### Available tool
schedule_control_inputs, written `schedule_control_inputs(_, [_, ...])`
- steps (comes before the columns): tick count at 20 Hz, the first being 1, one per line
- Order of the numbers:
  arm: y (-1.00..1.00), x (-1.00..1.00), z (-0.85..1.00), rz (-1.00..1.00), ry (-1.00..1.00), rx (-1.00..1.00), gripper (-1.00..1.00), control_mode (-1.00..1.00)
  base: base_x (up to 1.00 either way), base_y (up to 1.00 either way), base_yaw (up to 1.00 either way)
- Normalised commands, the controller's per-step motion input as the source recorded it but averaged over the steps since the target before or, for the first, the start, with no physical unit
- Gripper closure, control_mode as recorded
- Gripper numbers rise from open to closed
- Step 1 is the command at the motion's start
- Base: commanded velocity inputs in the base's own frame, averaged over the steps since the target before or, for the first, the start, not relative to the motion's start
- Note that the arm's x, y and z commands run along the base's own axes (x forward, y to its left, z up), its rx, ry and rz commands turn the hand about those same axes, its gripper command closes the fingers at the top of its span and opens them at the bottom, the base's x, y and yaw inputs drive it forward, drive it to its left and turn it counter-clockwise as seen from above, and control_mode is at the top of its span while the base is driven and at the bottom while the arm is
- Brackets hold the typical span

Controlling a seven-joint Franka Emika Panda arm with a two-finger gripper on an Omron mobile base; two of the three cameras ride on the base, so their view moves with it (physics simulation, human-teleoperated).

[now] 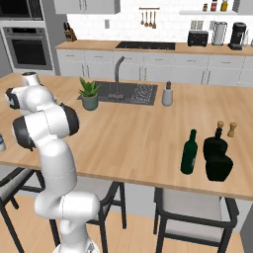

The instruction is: Move the plastic bottles in the middle to the plastics group, and the glass bottles in the middle to the glass group.

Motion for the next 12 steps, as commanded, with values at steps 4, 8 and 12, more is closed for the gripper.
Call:
schedule_control_inputs(4, [0.61,-0.27,0.03,0.39,0.0,0.0,1.0,-1.0,0.0,0.0,0.0])
schedule_control_inputs(8, [0.42,-0.38,-0.04,0.47,-0.01,0.0,1.0,-1.0,0.0,0.0,0.0])
schedule_control_inputs(12, [0.4,-0.07,-0.13,0.32,-0.11,0.01,1.0,-1.0,0.0,0.0,0.0])
